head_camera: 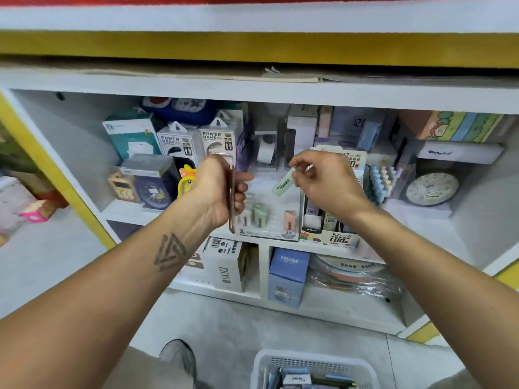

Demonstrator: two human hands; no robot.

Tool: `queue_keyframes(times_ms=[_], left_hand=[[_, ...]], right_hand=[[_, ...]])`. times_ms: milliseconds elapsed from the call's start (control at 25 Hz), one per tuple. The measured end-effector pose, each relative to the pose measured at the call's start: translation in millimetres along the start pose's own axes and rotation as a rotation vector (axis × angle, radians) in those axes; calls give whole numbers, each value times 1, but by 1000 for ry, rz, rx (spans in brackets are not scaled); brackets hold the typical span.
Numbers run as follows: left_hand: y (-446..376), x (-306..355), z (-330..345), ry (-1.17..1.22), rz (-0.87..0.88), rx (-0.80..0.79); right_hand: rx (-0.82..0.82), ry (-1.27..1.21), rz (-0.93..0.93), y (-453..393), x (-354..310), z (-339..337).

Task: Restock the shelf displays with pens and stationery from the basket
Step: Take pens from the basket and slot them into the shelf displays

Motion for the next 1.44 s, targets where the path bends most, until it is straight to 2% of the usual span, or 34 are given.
queue_keyframes(times_ms=[80,200,400,640,880,1040,1160,1240,1360,1440], left_hand=[[-1,1,-4,58,35,-8],[-8,4,-16,134,106,36],[-14,5,-42,-7,131,123],[-10,7,-42,-8,142,99],[-8,8,-36,-48,148,66],[-3,11,-22,-41,176,46],[5,10,13,57,186,-143],[11,4,43,69,176,-303],[18,-7,77,62,132,-469],[19,-18,94,-36,106,-537]], right_hand=[[-16,138,-56,-5,-7,18],[-64,157,-22,-9,-2,38],[-147,186,-17,-10,-3,60],[-220,237,-38,-6,-4,74],[-408,365,-61,-4,-3,93],[-223,-106,91,-9,-5,60],[-292,-478,10,-6,-21,36],[-352,-550,-32,2,-27,21],[-329,-587,-5,12,-15,-5],[-304,-648,10,18,-4,-23]])
Point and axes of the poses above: each hand's wrist, its own y-axis away from the middle knuckle, its own z-axis out of the palm, x = y × z, the point moved 8 cm from there along -y, towards the middle knuckle, and after that the axes turned 8 degrees about -x, right-handed, at the moved point
